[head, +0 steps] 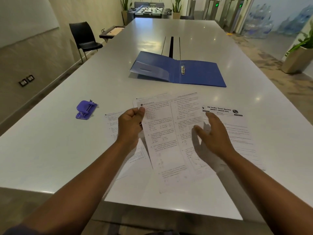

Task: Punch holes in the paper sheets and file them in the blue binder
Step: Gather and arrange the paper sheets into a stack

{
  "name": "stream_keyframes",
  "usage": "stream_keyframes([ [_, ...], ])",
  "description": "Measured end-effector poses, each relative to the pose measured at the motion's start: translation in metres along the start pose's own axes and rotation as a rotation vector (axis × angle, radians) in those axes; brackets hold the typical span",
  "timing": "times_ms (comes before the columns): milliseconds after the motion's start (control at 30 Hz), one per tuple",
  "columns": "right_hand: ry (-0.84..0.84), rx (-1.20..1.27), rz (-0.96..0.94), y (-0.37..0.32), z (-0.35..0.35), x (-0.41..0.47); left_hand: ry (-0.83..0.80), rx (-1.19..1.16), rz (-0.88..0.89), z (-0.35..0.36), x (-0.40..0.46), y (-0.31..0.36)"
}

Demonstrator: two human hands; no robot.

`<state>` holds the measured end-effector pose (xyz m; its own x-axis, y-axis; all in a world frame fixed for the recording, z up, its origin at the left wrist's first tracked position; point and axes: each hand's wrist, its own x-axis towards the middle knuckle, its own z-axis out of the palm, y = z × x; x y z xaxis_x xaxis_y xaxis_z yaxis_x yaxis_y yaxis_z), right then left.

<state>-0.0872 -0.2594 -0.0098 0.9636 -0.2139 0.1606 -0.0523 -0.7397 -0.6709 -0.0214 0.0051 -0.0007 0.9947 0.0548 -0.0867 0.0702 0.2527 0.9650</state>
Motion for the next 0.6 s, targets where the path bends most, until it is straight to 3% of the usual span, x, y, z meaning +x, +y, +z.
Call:
stream_keyframes([
  [100, -0.075, 0.370, 0.195, -0.002, -0.010, 0.011, -0.012, -0.021, 0.000, 0.003, 0.004, 0.007],
  [200, -0.133, 0.582, 0.229, -0.004, -0.014, 0.011, -0.004, -0.052, -0.012, 0.006, 0.006, 0.011],
  [333, -0.085, 0.643, 0.248, -0.009, -0.016, 0.008, -0.038, -0.026, -0.029, 0.009, 0.008, 0.013],
  [500, -0.003, 0.667, 0.294, -0.009, -0.018, 0.007, -0.217, 0.009, -0.228, 0.015, 0.002, -0.003],
  [600, 0.054, 0.682, 0.307, -0.008, -0.021, 0.007, -0.216, 0.082, -0.237, 0.024, -0.003, -0.017],
])
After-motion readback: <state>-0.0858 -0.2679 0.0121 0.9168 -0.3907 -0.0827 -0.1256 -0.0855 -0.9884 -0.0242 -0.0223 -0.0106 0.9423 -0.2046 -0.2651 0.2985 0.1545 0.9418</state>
